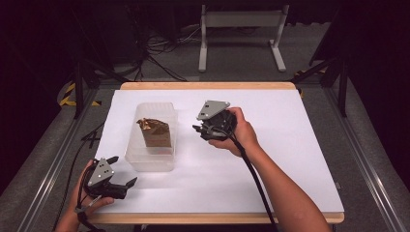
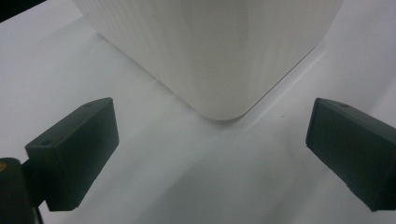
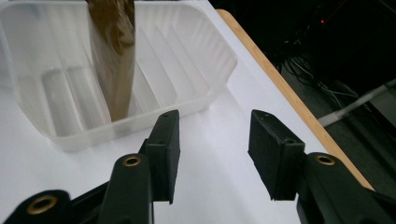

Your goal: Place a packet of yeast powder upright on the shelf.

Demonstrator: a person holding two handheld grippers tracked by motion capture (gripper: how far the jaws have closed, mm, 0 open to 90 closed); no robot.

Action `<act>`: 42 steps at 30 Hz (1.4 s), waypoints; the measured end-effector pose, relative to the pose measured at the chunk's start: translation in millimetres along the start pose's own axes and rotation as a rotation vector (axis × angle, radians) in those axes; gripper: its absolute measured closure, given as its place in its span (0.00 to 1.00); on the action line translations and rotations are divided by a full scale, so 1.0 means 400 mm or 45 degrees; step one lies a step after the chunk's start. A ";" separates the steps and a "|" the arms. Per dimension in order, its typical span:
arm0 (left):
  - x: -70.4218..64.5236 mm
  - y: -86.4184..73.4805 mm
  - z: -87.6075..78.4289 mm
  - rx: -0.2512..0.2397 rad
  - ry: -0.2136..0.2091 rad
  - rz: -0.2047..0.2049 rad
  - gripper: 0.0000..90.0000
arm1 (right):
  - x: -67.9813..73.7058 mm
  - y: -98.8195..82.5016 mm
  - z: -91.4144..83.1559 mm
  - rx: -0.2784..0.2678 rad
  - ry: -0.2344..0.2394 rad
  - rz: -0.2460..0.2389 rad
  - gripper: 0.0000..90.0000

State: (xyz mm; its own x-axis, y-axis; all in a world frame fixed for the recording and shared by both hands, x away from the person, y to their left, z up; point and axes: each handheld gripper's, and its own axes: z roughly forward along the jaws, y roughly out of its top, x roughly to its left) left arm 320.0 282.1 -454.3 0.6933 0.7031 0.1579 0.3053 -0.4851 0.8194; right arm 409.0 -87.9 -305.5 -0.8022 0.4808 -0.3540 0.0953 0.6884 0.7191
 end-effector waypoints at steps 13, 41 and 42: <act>0.000 0.000 -0.001 0.003 0.004 -0.001 0.04 | -0.033 -0.081 -0.030 0.084 -0.059 0.024 0.53; 0.000 0.001 0.001 0.011 0.009 -0.005 0.04 | -0.064 -0.267 -0.102 0.262 -0.224 0.120 0.32; 0.000 0.001 0.001 0.011 0.009 -0.005 0.04 | -0.064 -0.275 -0.105 0.266 -0.231 0.130 0.31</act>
State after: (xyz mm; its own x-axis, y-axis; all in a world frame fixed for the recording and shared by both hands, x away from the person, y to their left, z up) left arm 320.5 281.8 -454.0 0.6874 0.7087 0.1590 0.3136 -0.4870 0.8152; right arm 394.3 -198.7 -350.1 -0.6658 0.6294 -0.4007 0.3045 0.7194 0.6243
